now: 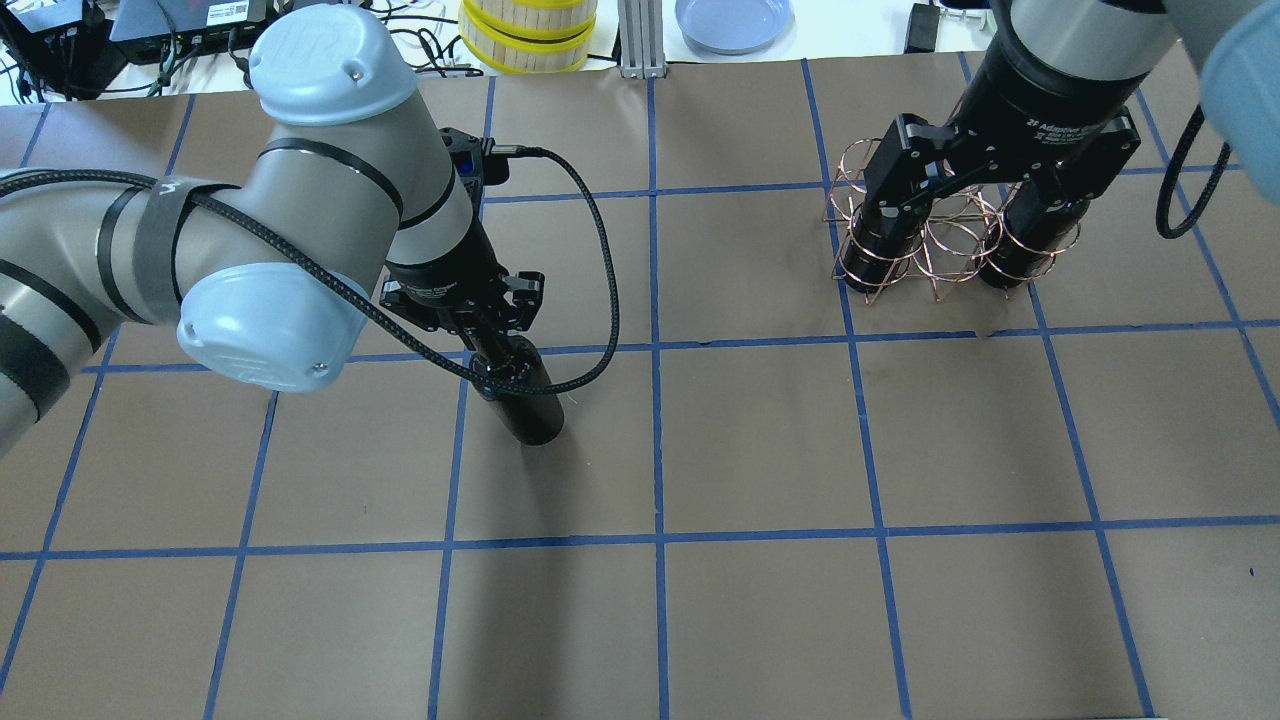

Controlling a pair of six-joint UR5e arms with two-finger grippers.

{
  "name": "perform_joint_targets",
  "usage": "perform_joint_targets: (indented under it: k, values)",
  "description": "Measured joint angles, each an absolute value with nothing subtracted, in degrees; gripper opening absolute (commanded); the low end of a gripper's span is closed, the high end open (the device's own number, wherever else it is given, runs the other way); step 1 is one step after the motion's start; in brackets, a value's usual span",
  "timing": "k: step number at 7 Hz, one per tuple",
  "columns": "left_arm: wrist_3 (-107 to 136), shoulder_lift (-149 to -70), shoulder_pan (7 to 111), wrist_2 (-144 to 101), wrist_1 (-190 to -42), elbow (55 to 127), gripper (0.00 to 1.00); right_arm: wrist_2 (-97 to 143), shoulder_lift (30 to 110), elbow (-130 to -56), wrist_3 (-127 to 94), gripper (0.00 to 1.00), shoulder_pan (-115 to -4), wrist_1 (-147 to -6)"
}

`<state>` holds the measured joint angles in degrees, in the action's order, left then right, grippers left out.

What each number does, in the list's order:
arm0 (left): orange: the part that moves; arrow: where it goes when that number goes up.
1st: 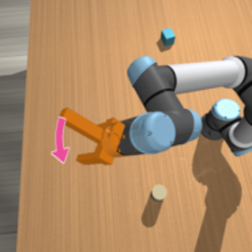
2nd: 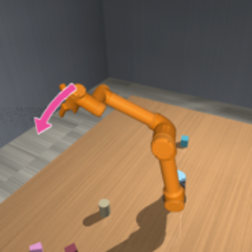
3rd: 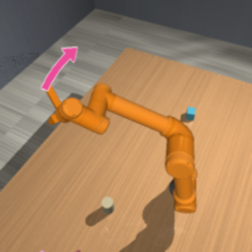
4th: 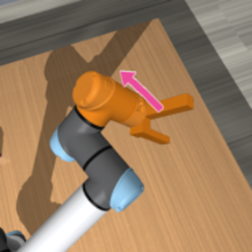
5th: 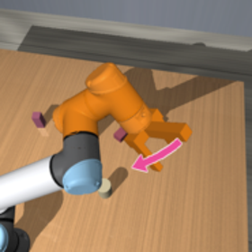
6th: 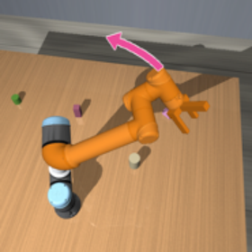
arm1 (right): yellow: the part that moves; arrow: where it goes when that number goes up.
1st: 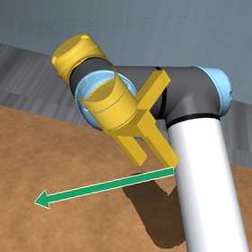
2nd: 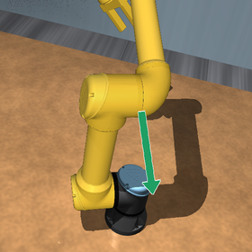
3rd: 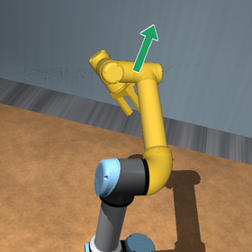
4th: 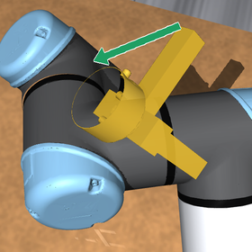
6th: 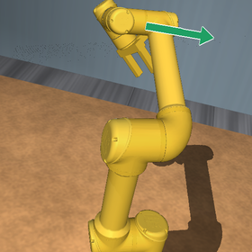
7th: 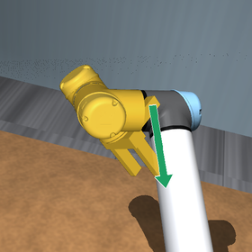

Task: Place wine into wine basket
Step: 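Lower the bottle upright onto the table center with the left gripper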

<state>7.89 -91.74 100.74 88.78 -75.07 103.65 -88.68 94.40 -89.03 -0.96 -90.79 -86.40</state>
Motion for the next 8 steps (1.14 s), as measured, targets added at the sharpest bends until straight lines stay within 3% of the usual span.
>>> perform_joint_targets:
  k: [8]
  values:
    - [12.97,-89.96,101.62,88.43,-77.74,105.91,0.0,-88.6,94.38,-89.03,-0.9,1.0,-90.79,-86.4]
